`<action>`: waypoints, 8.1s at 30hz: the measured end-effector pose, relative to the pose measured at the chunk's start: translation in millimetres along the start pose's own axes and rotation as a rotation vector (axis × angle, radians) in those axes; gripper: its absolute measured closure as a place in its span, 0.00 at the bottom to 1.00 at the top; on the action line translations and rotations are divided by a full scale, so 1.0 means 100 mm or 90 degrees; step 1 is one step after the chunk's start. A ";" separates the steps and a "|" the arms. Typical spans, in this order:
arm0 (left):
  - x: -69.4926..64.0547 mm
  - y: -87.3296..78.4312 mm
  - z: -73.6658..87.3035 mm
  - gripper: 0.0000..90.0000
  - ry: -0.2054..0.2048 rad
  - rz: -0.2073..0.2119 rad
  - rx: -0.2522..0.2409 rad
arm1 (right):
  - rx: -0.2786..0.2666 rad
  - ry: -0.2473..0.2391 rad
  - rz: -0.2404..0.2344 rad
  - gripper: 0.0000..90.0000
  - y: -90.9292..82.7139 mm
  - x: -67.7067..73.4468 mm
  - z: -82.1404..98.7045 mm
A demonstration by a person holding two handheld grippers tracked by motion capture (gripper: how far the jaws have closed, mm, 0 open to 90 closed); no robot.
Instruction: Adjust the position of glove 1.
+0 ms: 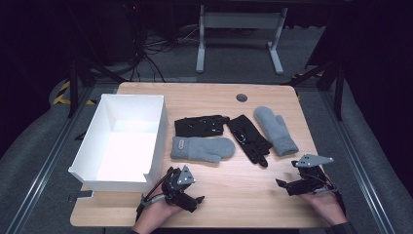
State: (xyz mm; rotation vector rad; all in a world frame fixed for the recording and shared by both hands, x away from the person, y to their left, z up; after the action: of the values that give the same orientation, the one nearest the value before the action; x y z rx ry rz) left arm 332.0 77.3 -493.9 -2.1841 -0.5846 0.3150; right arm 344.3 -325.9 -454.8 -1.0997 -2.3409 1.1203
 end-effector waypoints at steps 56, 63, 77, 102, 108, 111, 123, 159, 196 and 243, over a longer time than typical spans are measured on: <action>0.00 0.00 0.00 0.00 0.000 -0.001 0.001 | -0.019 0.108 0.094 0.31 0.79 -1.00 -0.90; 0.00 0.00 0.00 0.00 0.000 -0.002 0.000 | -0.008 0.107 0.091 0.50 0.84 -1.03 -0.81; 0.00 0.00 0.00 0.00 0.001 -0.002 0.000 | -0.033 0.114 0.097 0.89 0.69 -1.08 -0.78; 0.00 0.00 0.00 0.00 0.000 -0.002 0.000 | -0.114 0.073 -0.002 0.88 -0.01 -0.54 -0.82; 0.00 -0.01 0.00 0.00 -0.001 -0.002 0.002 | -0.112 0.041 -0.049 0.88 -0.03 -0.28 -0.78; 0.00 -0.01 0.00 0.00 -0.001 -0.002 0.002 | -0.108 0.026 -0.069 0.88 -0.03 -0.15 -0.74; 0.00 -0.01 0.00 0.00 -0.001 -0.003 0.002 | -0.079 -0.046 -0.144 0.88 -0.01 0.34 -0.56; -0.17 -0.17 -0.34 0.90 -0.027 -0.011 -0.024 | 0.005 -0.091 -0.168 0.98 0.00 0.49 -0.12; -0.10 0.39 -0.93 1.00 -0.045 0.036 -0.003 | 0.072 -0.220 -0.314 1.00 0.33 1.02 -0.27; -0.29 0.16 -0.76 0.76 0.008 0.111 0.042 | -0.028 -0.047 -0.100 0.35 0.10 0.22 -0.13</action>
State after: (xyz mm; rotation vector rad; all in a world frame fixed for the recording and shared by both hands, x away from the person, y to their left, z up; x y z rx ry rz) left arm 343.6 3.4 -458.0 -2.1752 -0.3712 0.4077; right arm 341.8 -298.6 -454.8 -0.8844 -2.4704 1.0742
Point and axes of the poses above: each handheld gripper's, and its own axes: y roughly forward along the jaws, z roughly out of its underside, x roughly to its left, the point moved 2 cm from there along y, roughly forward along the jaws, and after that the axes turned 5 degrees about x, right-handed, at the moved point
